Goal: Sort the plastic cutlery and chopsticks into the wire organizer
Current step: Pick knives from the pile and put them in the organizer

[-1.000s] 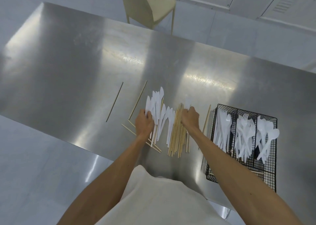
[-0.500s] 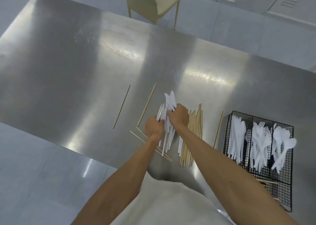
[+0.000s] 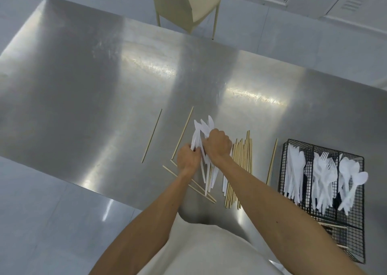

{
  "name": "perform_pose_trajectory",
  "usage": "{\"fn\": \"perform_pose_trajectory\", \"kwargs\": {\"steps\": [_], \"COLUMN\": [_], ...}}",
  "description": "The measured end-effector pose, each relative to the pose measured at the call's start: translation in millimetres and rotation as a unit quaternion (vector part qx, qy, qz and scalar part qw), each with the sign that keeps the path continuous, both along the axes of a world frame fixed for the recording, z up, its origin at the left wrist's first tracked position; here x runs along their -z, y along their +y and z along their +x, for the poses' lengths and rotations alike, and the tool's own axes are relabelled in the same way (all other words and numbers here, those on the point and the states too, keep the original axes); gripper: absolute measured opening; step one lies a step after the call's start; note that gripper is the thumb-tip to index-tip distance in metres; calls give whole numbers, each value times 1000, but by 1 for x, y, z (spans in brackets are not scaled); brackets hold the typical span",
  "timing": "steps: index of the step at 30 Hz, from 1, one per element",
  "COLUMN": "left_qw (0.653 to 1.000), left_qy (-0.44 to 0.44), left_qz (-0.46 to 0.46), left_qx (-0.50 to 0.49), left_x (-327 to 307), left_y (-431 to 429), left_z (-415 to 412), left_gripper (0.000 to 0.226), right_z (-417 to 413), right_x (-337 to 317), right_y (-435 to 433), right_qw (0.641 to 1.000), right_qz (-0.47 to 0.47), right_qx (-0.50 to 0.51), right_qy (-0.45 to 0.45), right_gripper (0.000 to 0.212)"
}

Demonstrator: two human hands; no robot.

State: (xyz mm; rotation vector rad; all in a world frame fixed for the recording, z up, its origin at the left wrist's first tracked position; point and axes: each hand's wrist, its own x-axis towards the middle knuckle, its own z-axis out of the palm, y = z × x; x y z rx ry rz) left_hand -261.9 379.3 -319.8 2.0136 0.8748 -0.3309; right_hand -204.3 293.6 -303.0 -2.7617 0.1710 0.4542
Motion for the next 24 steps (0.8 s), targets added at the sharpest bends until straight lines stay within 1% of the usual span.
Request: {"fn": "perform_pose_trajectory", "kwargs": {"steps": [2, 4, 11, 14, 16, 18, 20, 22, 24], "left_qw": [1000, 1000, 1000, 999, 998, 996, 994, 991, 985], "left_qy": [1, 2, -19, -42, -62, -76, -80, -88, -102], "left_qz": [-3, -2, -10, -16, -25, -31, -38, -51, -71], "left_qx": [-3, -4, 0, 10, 16, 31, 59, 90, 118], "left_x": [-1, -2, -8, -13, -16, -18, -19, -21, -23], "left_y": [2, 4, 8, 3, -3, -14, -29, -49, -72], "left_z": [1, 3, 8, 11, 12, 13, 14, 14, 14], "left_gripper": [12, 12, 13, 22, 27, 25, 23, 22, 22], "right_z": [-1, -2, -3, -5, -8, -12, -18, -25, -33], "right_x": [-1, -2, -13, -19, -23, -24, -24, -26, -30], "right_y": [-1, -3, -14, -27, -40, -58, -81, -107, -134], "right_qw": [999, 998, 996, 986, 978, 973, 960, 942, 931], "right_qz": [-25, -19, 73, 142, 174, 197, 245, 294, 317], "right_qx": [-46, -55, 18, 73, 102, 117, 134, 159, 182], "right_qy": [-2, 2, 37, 53, 49, 34, 17, 3, -6], "right_gripper": [23, 26, 23, 17, 16, 17, 20, 30, 37]}}
